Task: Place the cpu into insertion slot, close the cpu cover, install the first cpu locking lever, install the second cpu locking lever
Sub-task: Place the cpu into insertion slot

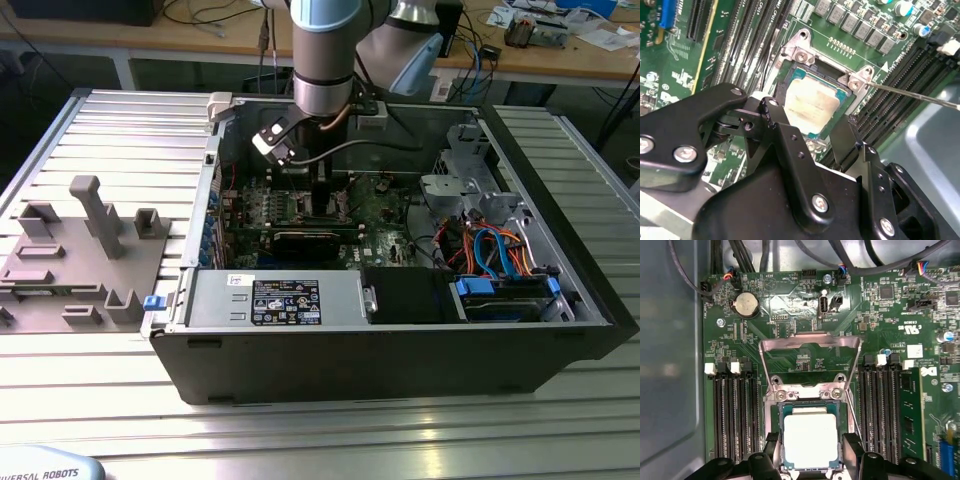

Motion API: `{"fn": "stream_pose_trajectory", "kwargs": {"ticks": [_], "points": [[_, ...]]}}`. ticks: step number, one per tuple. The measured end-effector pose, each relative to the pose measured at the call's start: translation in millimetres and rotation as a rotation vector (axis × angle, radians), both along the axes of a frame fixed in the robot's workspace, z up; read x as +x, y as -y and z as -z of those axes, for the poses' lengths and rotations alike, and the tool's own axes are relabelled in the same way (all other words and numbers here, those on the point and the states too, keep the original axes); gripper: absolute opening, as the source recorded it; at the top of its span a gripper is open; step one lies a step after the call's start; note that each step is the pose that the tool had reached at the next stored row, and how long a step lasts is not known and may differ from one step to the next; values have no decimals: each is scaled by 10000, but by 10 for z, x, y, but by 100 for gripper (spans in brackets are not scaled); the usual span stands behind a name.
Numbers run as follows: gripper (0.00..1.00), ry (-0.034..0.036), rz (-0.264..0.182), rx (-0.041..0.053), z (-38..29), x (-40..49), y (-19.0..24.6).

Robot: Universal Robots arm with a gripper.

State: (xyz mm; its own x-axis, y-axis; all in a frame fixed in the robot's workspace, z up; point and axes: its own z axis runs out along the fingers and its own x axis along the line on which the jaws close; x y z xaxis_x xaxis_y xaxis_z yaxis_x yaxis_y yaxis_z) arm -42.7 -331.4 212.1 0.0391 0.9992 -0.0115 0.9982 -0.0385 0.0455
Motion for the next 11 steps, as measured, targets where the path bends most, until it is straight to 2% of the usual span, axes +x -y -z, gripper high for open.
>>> {"fn": "stream_pose_trajectory", "kwargs": {"ticks": [2,5,6,7,8,9,11], "points": [[62,0,0,-25,-39,1,0],[60,-28,0,-61,-39,7,-1],[53,-45,0,-67,-39,11,-1],[47,-98,0,-77,-39,22,-2],[35,-208,1,-104,-39,39,-2],[35,-276,-2,-111,-40,50,-2],[23,-386,-23,-123,-40,65,-2]]}}
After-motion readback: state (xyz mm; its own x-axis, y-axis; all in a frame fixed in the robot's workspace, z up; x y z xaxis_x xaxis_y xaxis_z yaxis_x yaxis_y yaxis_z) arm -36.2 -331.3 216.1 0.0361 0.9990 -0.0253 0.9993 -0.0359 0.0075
